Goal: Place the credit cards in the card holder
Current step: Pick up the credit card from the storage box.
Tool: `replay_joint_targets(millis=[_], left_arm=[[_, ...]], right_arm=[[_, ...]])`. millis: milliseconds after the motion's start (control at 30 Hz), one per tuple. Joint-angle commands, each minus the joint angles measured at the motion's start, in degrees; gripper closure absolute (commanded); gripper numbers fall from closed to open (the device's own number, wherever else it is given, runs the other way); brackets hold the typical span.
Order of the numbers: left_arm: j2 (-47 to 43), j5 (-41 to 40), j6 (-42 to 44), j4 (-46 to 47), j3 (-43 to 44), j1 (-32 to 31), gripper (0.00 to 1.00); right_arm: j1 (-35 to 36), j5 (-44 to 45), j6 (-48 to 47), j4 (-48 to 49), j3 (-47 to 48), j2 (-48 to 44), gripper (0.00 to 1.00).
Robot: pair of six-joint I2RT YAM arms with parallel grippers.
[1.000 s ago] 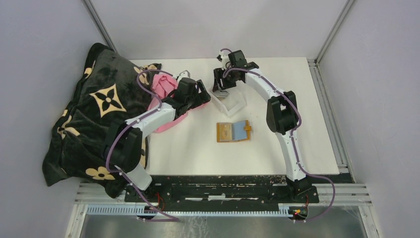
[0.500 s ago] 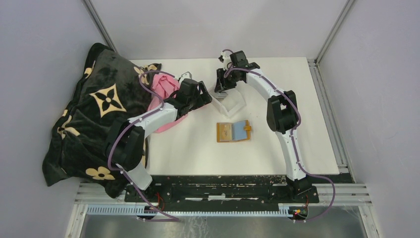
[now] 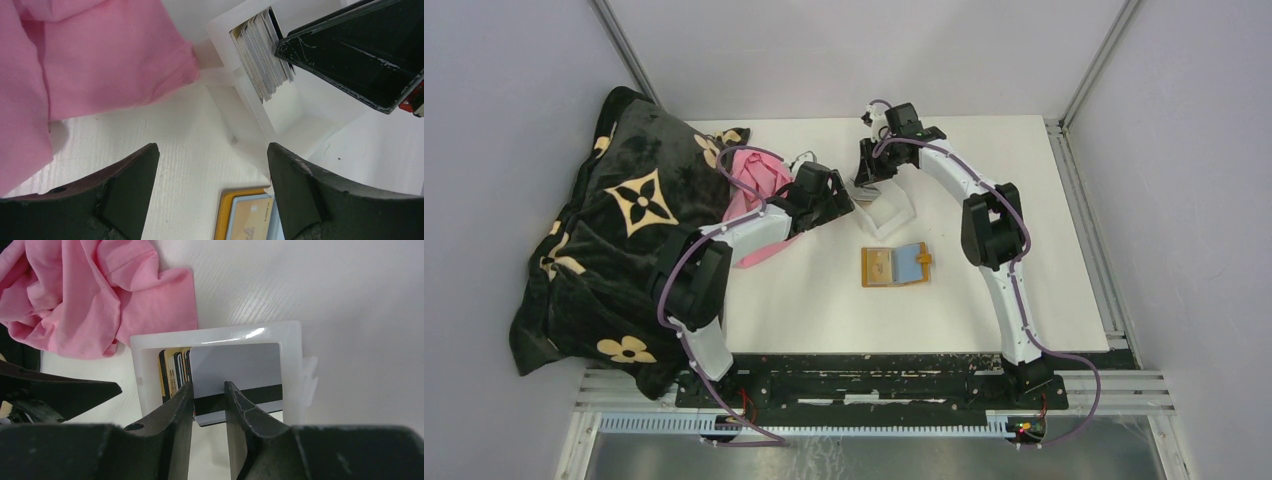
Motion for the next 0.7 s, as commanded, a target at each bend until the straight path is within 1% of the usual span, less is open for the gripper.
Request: replay_joint_targets(millis=[0, 433, 667], left_arm=[[1.57, -0.14, -1.63, 1.72, 2.74, -0.25, 0.14], [2.74, -0.4, -0.87, 1.44, 2.84, -0.26, 0.14], [2.73, -0.68, -0.25, 1.34, 2.92, -0.23, 0.14]], right_arm=[[1.25, -1.87, 0.5, 0.77, -0.2, -2.47, 0.68], [1.86, -2.57, 0.5, -0.75, 0.86, -2.99, 0.79], [1.89, -2.57, 0.18, -1.89, 1.72, -3.51, 0.8]])
